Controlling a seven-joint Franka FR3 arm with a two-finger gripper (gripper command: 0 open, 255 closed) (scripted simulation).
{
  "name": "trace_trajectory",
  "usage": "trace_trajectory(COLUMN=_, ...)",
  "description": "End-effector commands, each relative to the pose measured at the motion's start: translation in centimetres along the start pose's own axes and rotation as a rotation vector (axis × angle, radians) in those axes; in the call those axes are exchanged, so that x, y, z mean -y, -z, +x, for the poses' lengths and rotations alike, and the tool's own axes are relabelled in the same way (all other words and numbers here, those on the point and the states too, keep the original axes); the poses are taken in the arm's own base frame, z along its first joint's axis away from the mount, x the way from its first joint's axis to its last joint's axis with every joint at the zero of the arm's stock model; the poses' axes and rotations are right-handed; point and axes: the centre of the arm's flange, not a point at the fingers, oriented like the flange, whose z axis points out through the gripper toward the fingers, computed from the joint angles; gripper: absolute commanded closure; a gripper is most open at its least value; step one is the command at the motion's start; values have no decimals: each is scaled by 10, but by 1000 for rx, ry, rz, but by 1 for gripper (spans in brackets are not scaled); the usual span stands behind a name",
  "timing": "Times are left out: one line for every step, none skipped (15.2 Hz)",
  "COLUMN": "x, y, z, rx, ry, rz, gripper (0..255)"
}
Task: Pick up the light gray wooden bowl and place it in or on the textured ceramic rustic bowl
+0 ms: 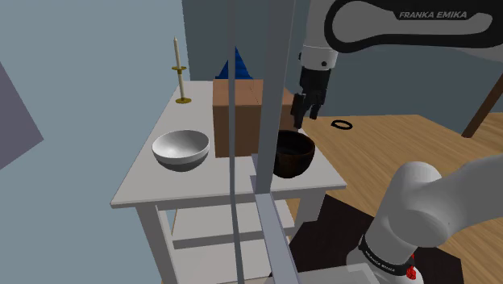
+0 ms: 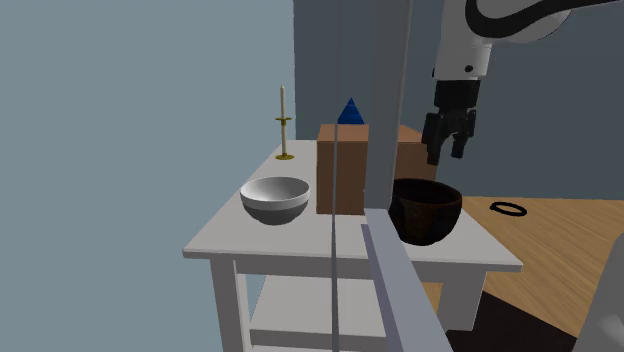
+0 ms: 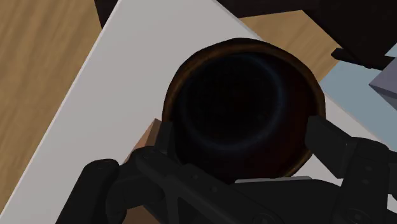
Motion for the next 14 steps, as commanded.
trace_trajectory(x=0, y=0, z=0, rx=0, ry=0, rz=0, gripper=0)
trace_trajectory(x=6, y=-2, z=12, rx=0, ry=1, rz=2, gripper=0)
trace_trajectory(x=11, y=-5, z=23, rx=0, ry=2, rz=3, gripper=0)
trace_trajectory(x=17, y=-7, z=35, rx=0, ry=3, rz=5, gripper=0)
trace_trajectory(x=22, y=-10, z=46, rx=0, ry=4, rz=7, gripper=0)
trace_trajectory(x=28, y=-12, z=58, rx=0, ry=5, rz=8, gripper=0)
trace_trajectory(x=33, y=-14, z=70, rx=0, ry=5, rz=10, gripper=0)
trace_trajectory(x=39, y=-17, z=81, rx=0, ry=6, rz=12, gripper=0)
trace_trajectory(x=45, y=-19, z=93, rx=0, ry=7, rz=13, gripper=0)
trace_trajectory(x=50, y=-21, z=104, rx=-1, ry=8, rz=15, gripper=0)
trace_trajectory(x=56, y=-24, z=116, rx=-1, ry=9, rz=17, gripper=0)
trace_trajectory(x=62, y=-26, z=127, rx=-1, ry=10, rz=19, gripper=0)
trace_trajectory(x=67, y=-28, z=139, rx=-1, ry=11, rz=20, gripper=0)
trace_trajectory(x=73, y=-31, z=150, rx=-1, ry=12, rz=22, gripper=0)
